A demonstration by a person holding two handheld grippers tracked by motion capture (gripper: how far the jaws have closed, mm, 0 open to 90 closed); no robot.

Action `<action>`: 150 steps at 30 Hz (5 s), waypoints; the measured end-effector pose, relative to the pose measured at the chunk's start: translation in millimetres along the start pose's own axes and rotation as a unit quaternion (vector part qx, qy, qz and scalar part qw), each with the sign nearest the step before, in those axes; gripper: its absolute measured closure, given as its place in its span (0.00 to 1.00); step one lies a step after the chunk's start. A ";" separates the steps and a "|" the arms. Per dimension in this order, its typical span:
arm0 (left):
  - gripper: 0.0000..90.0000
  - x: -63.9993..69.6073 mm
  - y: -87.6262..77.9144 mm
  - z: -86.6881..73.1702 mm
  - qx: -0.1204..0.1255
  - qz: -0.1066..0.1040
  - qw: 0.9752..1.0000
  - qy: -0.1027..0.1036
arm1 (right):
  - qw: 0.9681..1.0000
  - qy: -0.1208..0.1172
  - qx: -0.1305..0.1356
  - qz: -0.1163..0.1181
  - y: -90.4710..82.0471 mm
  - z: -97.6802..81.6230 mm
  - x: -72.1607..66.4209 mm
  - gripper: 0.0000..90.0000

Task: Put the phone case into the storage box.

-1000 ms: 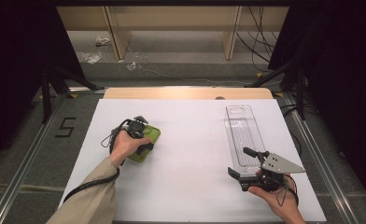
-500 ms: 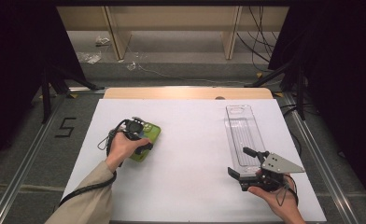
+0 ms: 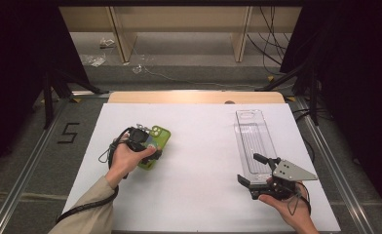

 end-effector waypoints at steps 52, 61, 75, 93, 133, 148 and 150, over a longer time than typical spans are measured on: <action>0.18 63.0 -37.1 -8.4 0.161 -0.052 0.983 0.075 | 1.000 -0.002 0.009 0.006 19.9 19.4 -12.4 0.11; 0.18 73.5 -39.4 -9.8 0.167 -0.059 0.980 0.090 | 1.000 -0.001 0.012 0.012 28.5 25.5 -16.2 0.11; 0.18 95.1 -41.9 -13.4 0.175 -0.069 0.975 0.116 | 1.000 0.012 0.014 0.024 45.4 34.9 -21.8 0.11; 0.18 120.0 -43.4 -15.7 0.181 -0.082 0.970 0.141 | 0.999 0.021 0.007 0.042 77.7 44.8 -34.7 0.11; 0.18 147.5 -43.7 -19.6 0.186 -0.097 0.964 0.164 | 0.995 0.042 -0.038 0.080 129.4 39.6 -54.4 0.18; 0.18 147.6 -43.3 -19.9 0.185 -0.097 0.964 0.164 | 0.993 0.054 -0.049 0.095 135.5 36.4 -57.9 0.44; 0.18 147.6 -43.5 -19.8 0.186 -0.097 0.964 0.163 | 0.992 0.058 -0.049 0.096 135.7 37.0 -57.9 0.48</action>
Point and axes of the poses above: each handheld gripper's, and its own axes: y roughly forward along the jaws, z roughly out of its top, x roughly to its right, the point moved 10 cm from there along y, roughly forward along the jaws, and after that the axes turned 2 degrees about y, right-handed, at the moved point
